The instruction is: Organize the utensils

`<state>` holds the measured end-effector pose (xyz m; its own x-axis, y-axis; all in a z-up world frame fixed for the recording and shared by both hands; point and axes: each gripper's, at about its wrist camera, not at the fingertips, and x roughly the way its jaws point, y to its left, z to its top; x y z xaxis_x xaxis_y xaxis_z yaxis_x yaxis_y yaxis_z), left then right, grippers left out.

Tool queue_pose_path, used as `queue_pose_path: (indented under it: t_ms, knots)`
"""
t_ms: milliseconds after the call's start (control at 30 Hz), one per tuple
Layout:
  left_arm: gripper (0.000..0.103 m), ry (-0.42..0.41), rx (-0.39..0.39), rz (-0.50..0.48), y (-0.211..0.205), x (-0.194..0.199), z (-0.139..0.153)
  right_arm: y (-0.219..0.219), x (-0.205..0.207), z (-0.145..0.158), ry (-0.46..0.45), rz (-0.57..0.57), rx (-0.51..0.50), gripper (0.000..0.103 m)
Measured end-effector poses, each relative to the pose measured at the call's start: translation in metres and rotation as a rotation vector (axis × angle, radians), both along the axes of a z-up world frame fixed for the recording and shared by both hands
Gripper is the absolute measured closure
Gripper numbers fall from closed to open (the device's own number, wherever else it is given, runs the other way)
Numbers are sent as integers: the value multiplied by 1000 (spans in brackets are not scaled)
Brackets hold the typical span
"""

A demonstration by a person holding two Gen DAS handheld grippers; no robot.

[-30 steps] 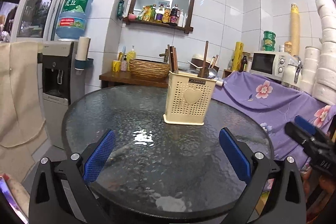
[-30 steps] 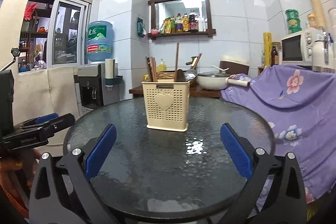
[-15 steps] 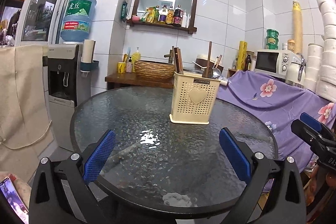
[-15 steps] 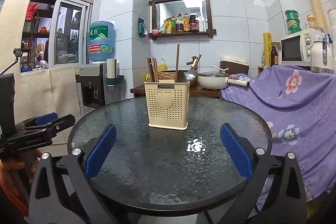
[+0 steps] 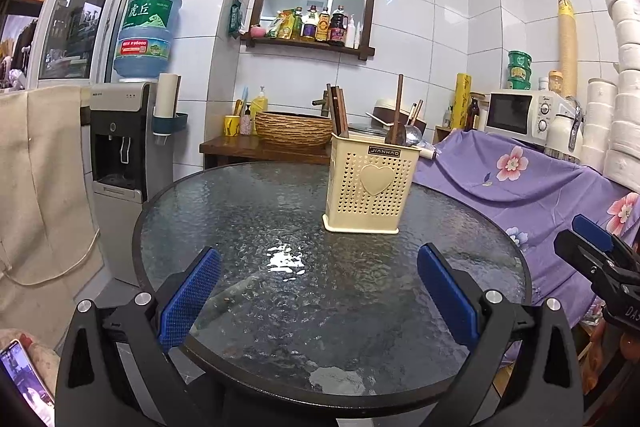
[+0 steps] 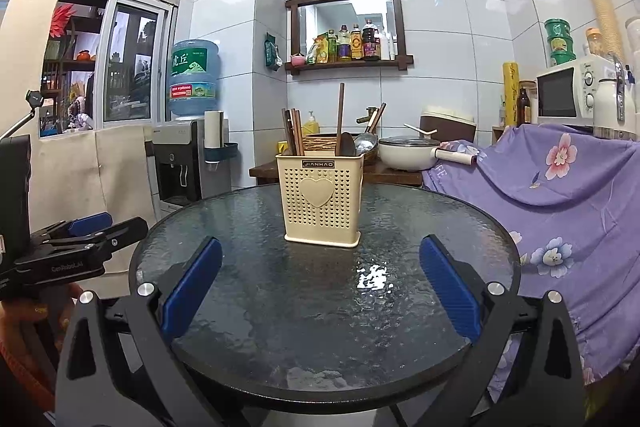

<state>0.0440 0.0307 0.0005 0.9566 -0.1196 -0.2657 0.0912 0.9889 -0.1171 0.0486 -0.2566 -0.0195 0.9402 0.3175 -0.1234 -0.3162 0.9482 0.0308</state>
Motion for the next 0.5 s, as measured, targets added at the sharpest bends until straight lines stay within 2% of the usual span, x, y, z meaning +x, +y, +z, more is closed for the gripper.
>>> queue_pose_path:
  t_ms: [500]
  knots:
    - [6,10,-4,0,0,1,2,-2,3,-3,11,10,4,6]
